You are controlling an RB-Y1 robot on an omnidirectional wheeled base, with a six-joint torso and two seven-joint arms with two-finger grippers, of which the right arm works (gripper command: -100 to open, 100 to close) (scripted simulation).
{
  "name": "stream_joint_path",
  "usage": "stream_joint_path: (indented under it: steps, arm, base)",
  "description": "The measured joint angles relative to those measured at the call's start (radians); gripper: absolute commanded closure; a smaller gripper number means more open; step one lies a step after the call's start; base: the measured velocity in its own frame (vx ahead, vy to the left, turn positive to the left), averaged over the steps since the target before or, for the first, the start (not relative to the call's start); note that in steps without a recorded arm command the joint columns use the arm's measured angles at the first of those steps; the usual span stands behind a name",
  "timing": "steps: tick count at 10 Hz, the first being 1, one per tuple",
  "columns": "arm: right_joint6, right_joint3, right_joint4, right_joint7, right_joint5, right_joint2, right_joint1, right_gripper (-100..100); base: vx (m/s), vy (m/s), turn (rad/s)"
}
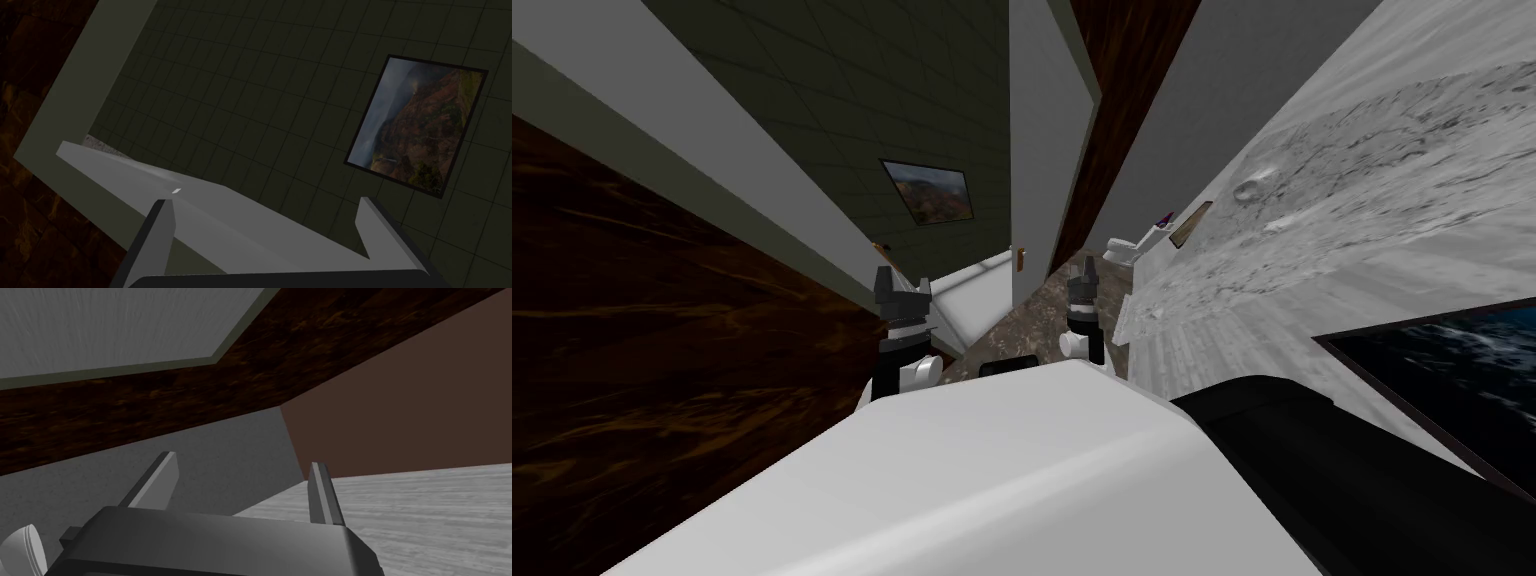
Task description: Push the door open
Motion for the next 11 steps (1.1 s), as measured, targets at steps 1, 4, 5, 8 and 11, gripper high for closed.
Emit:
stream_joint_path:
  steps: [1,4,5,8,11]
  arm:
    - [0.005,0.002,0.017,-0.002,0.000,-0.006,-0.010,-100]
    - [0.013,0.021,0.076,-0.016,0.002,-0.026,-0.035,-100]
    - [0.010,0.032,0.099,-0.015,0.007,-0.025,-0.041,-100]
    - [0.025,0.048,0.167,-0.026,0.008,-0.039,-0.080,-100]
    - [0.038,0.064,0.219,-0.037,0.010,-0.050,-0.105,-100]
  base:
    - [0.115,-0.122,0.130]
    - [0.079,-0.143,0.077]
    - [0.116,-0.105,0.089]
    - [0.102,-0.103,0.089]
    - [0.079,-0.100,0.080]
